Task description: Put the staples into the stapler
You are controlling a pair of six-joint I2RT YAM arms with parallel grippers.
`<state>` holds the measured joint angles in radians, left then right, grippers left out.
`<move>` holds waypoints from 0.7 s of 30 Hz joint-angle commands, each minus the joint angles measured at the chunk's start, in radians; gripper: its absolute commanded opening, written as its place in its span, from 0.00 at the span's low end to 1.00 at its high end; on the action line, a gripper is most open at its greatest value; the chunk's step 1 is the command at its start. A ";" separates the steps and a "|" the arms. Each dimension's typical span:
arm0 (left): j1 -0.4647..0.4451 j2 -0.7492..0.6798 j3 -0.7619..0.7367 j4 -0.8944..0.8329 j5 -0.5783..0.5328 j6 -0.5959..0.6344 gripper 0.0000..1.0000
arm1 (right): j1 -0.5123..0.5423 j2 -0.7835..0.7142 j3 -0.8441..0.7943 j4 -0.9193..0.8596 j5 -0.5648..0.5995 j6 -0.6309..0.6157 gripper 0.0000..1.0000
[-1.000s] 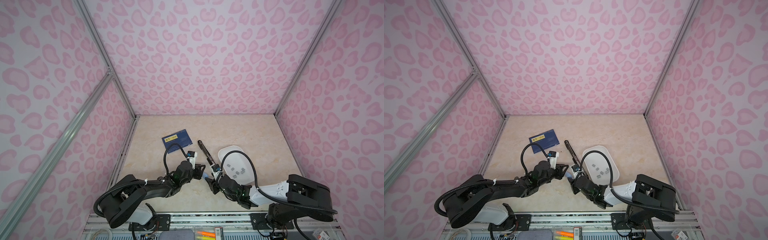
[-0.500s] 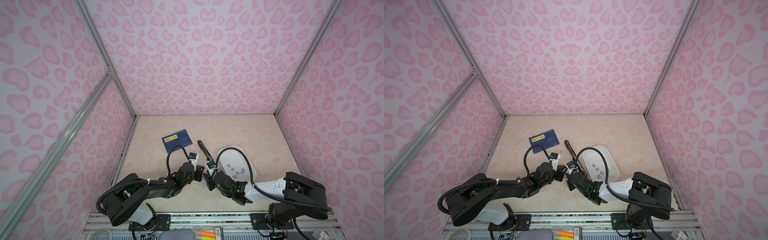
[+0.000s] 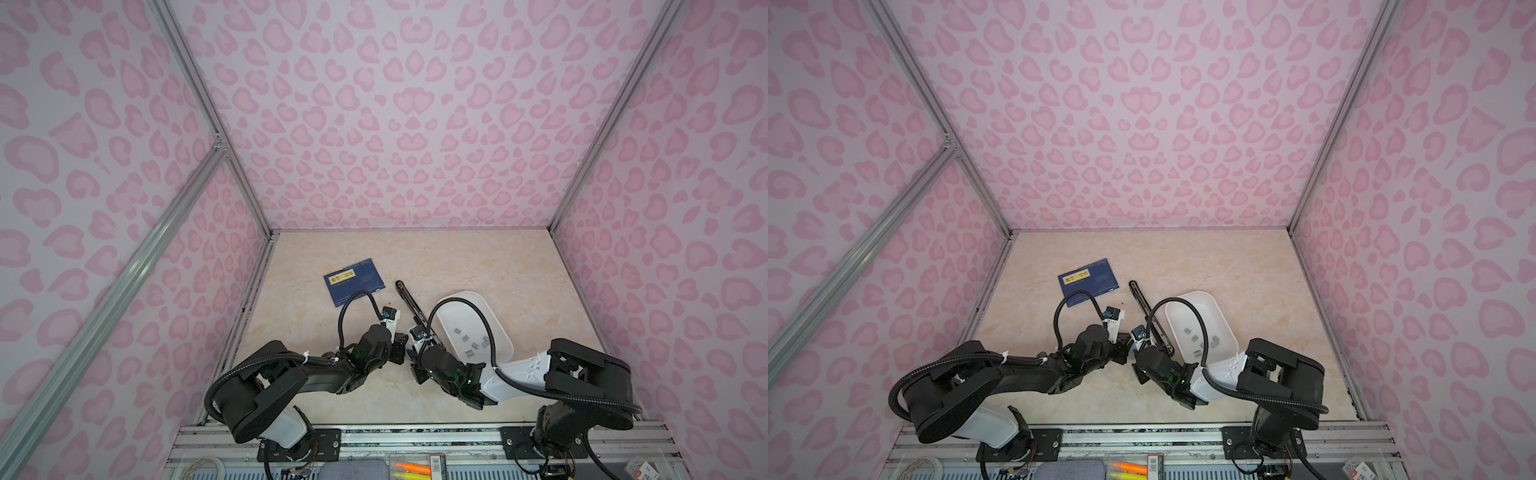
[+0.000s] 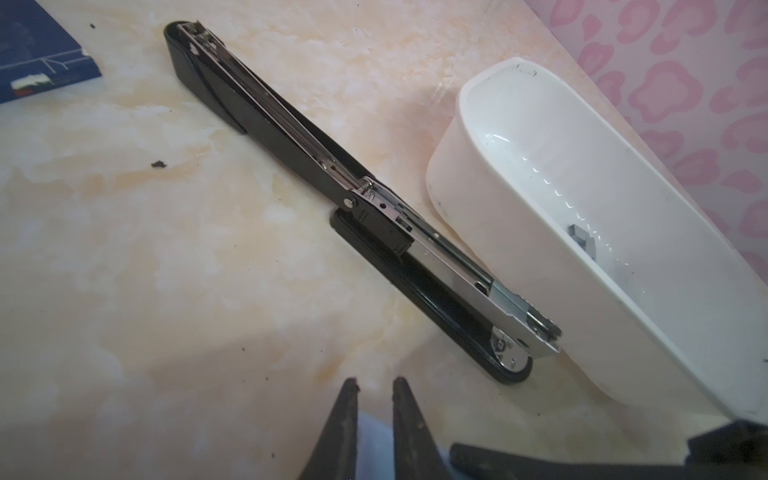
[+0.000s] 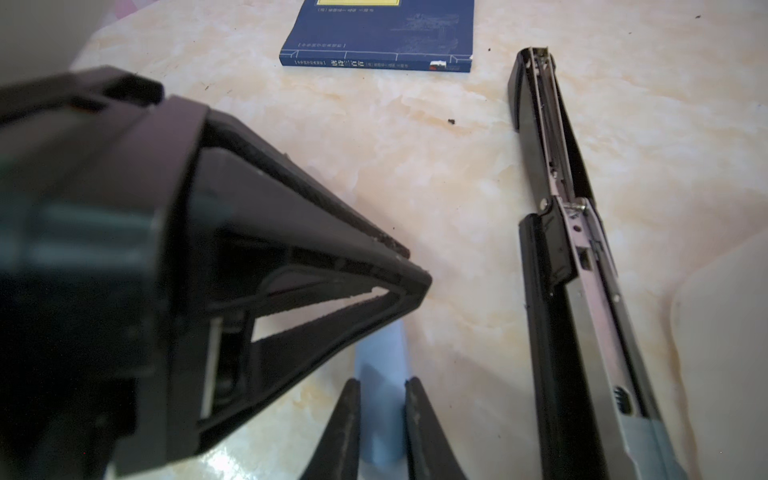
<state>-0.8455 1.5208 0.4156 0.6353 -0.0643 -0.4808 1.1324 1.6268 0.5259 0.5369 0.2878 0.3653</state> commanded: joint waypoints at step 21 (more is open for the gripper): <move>-0.009 0.074 0.015 0.089 0.036 0.034 0.13 | 0.023 0.141 -0.095 0.088 -0.003 0.094 0.18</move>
<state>-0.8524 1.5871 0.4210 0.6827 -0.0345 -0.4488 1.1519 1.7390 0.4492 0.8143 0.3500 0.4328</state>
